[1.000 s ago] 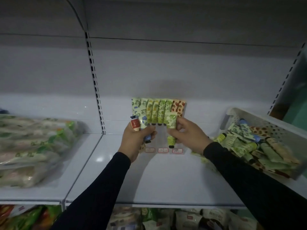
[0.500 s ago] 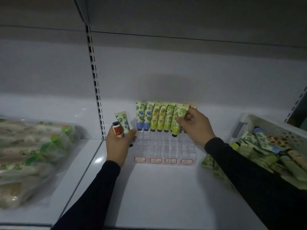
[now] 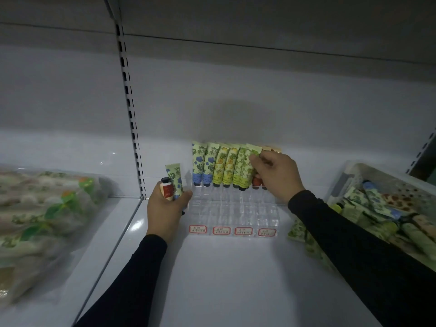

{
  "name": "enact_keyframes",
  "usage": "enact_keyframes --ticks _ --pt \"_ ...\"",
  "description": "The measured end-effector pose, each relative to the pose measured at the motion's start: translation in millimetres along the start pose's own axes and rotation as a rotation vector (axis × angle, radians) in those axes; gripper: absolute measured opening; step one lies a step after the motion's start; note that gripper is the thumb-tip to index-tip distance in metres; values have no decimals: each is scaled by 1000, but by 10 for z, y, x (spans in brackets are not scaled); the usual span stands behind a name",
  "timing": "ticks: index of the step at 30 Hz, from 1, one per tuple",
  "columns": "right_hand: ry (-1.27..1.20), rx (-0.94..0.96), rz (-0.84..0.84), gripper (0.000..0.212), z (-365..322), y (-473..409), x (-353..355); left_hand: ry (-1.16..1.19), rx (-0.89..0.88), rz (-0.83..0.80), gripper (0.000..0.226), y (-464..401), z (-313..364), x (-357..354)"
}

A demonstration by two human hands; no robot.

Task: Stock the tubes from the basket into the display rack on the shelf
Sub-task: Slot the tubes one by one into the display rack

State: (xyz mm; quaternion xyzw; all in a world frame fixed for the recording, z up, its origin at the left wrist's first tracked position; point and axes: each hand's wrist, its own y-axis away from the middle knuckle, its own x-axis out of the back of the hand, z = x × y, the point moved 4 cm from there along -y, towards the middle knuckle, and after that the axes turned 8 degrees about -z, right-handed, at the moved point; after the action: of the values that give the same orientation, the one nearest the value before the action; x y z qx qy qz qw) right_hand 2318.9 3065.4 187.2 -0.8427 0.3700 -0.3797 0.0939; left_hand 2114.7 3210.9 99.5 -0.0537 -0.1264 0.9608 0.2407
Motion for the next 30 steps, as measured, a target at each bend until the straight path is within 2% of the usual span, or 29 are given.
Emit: enact_keyframes --ticks 9,14,20,26,30 --pt "25 57 -23 41 -33 -16 -97 -47 35 -13 21 -14 -60 -11" --pt "22 58 -58 29 -50 1 -126 -59 44 -18 23 -24 -90 -10" --pt "73 30 1 22 -90 10 -113 -56 49 -17 21 -25 -101 -7" --pt "110 81 60 36 -135 -31 -82 -58 51 -16 19 -24 -106 -6" --pt "147 136 61 38 -202 -64 -40 -53 52 -19 19 -17 -103 -4"
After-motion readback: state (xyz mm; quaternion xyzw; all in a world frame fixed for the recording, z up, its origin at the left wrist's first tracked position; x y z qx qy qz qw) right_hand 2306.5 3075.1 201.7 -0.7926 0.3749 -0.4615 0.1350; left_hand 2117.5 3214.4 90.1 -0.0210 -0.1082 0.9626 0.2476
